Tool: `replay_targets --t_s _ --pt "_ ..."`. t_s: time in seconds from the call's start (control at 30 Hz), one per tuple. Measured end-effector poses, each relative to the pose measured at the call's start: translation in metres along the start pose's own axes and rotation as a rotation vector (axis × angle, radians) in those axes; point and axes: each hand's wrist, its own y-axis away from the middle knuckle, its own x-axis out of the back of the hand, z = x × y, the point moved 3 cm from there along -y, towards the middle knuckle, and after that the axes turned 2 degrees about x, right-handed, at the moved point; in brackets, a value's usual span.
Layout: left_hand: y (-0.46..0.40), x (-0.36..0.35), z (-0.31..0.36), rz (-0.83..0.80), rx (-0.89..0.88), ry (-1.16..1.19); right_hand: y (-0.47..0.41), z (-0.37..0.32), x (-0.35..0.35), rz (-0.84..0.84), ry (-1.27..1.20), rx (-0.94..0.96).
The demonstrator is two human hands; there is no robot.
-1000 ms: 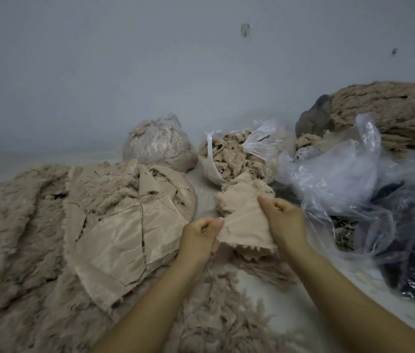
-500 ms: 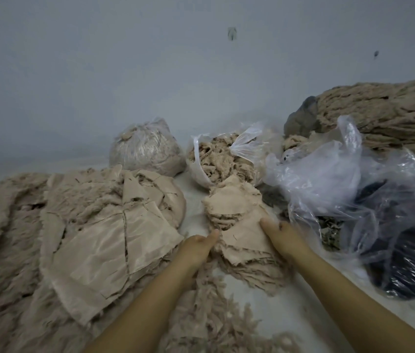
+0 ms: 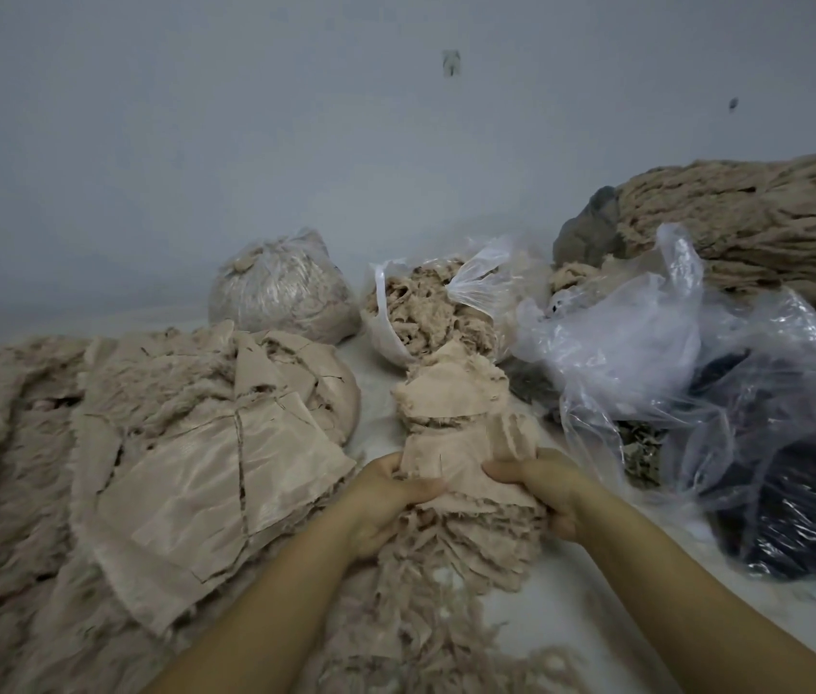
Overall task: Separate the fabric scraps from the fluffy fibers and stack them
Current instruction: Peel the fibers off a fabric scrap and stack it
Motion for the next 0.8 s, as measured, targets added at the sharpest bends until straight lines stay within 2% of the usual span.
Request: replay_targets --t_s 0.03,0.1,0.2,0.23,0.3,0.4,0.53,0.6,0.7,0.8 --pt "0.005 0.004 0.003 0.001 0.004 -0.093 0.0 -0.002 0.001 0.014 0.018 0.04" --pt "0.014 0.019 0.007 -0.014 0.041 -0.425 0.003 -0.01 0.004 0.031 0.04 0.107" --pt "0.028 0.042 0.012 -0.163 0.16 -0.895 0.007 -0.025 0.011 0.038 0.039 0.193" --pt "0.031 0.046 0.013 -0.184 0.167 -0.955 0.008 -0.029 0.013 0.028 0.029 0.211" --pt "0.033 0.045 0.016 -0.141 0.069 -0.95 0.009 -0.035 0.013 -0.025 -0.03 0.22" --pt "0.03 0.027 0.011 -0.041 -0.164 -0.812 0.007 -0.042 0.006 -0.116 -0.14 0.204" --pt "0.022 -0.002 0.001 -0.181 -0.091 0.021 0.0 -0.052 -0.005 -0.199 -0.201 0.178" --pt "0.015 -0.006 0.011 -0.212 -0.122 0.252 -0.007 -0.063 -0.009 -0.242 -0.208 0.181" --pt "0.002 -0.01 0.044 -0.181 -0.226 0.374 -0.025 -0.097 -0.012 -0.251 -0.197 0.239" --pt "-0.016 -0.015 0.08 -0.146 -0.261 0.413 -0.048 -0.14 -0.011 -0.145 -0.147 0.344"
